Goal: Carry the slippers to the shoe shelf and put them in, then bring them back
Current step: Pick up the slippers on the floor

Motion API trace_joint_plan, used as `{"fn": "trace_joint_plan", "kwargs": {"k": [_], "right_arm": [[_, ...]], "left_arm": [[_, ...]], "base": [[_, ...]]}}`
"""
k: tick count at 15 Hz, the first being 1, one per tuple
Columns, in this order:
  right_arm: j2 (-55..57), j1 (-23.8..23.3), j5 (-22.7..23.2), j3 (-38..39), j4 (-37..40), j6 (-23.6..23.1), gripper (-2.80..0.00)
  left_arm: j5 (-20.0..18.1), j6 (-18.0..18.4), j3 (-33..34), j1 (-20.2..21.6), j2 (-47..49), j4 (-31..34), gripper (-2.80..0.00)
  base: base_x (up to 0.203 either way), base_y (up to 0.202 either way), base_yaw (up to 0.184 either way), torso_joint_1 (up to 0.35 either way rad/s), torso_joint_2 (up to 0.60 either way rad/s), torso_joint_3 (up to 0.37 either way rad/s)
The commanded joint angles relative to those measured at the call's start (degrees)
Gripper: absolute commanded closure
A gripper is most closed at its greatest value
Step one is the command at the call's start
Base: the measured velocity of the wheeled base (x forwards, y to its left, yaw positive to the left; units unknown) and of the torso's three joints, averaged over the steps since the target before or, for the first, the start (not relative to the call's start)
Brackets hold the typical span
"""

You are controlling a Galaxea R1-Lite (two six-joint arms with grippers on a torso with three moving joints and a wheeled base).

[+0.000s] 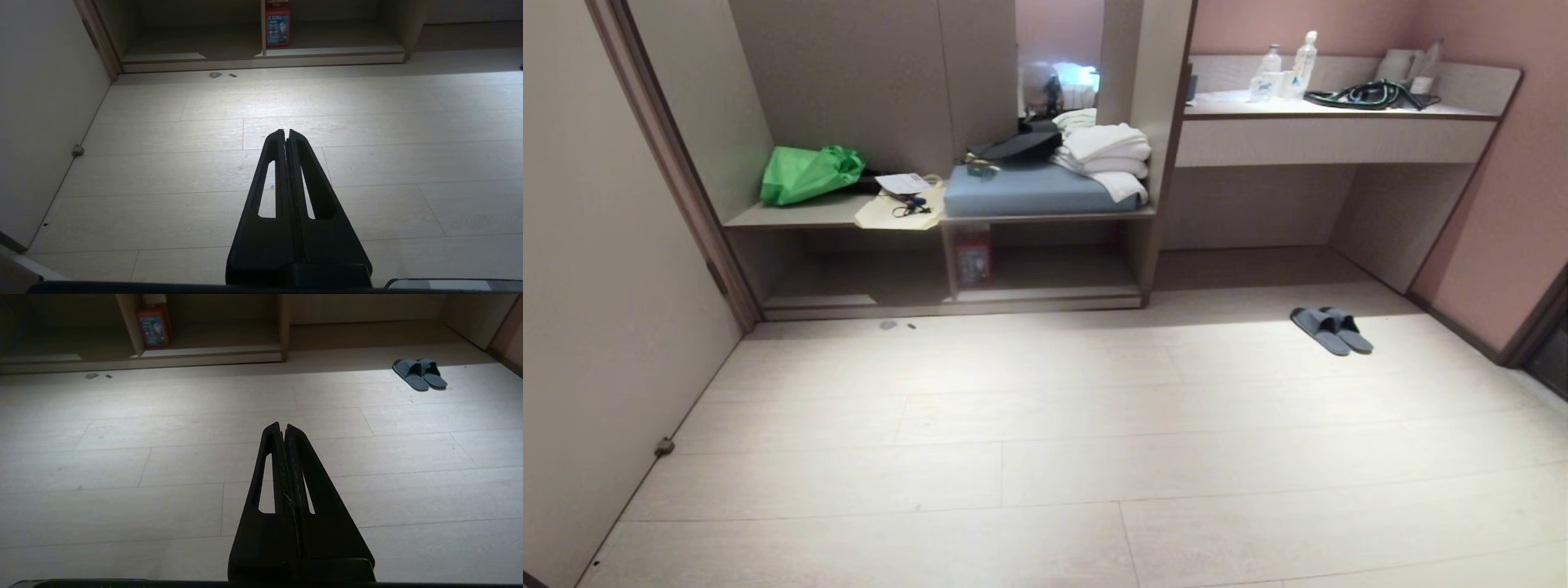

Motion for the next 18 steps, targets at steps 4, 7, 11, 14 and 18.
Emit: {"fn": "trace_joint_plan", "kwargs": {"k": [4, 7, 11, 14, 18], "right_arm": [[0.1, 0.0, 0.0, 0.0, 0.0, 0.1, 0.0], [0.1, 0.0, 0.0, 0.0, 0.0, 0.1, 0.0], [0.0, 0.0, 0.0, 0.0, 0.0, 0.0, 0.0], [0.0, 0.0, 0.0, 0.0, 0.0, 0.0, 0.0], [0.0, 0.0, 0.0, 0.0, 0.0, 0.0, 0.0]], "left_arm": [[0.0, 0.0, 0.0, 0.0, 0.1, 0.0, 0.0], [0.0, 0.0, 0.0, 0.0, 0.1, 0.0, 0.0], [0.0, 0.0, 0.0, 0.0, 0.1, 0.0, 0.0], [0.0, 0.0, 0.0, 0.0, 0.1, 0.0, 0.0], [0.0, 0.0, 0.0, 0.0, 0.1, 0.0, 0.0]], "base": [[0.0, 0.0, 0.0, 0.0, 0.0, 0.0], [0.0, 0.0, 0.0, 0.0, 0.0, 0.0], [0.024, 0.0, 0.0, -0.001, 0.0, -0.002], [0.192, 0.0, -0.001, 0.007, 0.0, 0.001], [0.195, 0.0, 0.0, 0.002, 0.0, 0.002]]}}
